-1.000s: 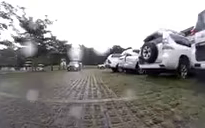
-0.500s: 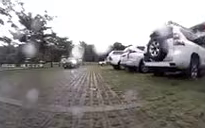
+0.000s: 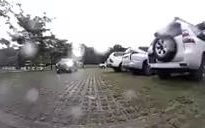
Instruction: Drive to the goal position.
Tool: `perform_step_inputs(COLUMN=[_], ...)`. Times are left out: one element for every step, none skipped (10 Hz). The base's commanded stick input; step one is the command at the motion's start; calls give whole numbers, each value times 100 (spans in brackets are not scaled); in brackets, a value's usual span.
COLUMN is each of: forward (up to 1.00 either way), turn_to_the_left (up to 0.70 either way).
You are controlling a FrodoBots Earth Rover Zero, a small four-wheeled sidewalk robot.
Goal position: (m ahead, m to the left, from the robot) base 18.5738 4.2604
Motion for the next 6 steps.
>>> perform_step_inputs(forward=[85,85,85,85,85,85], turn_to_the_left=[0,0,0,0,0,0])
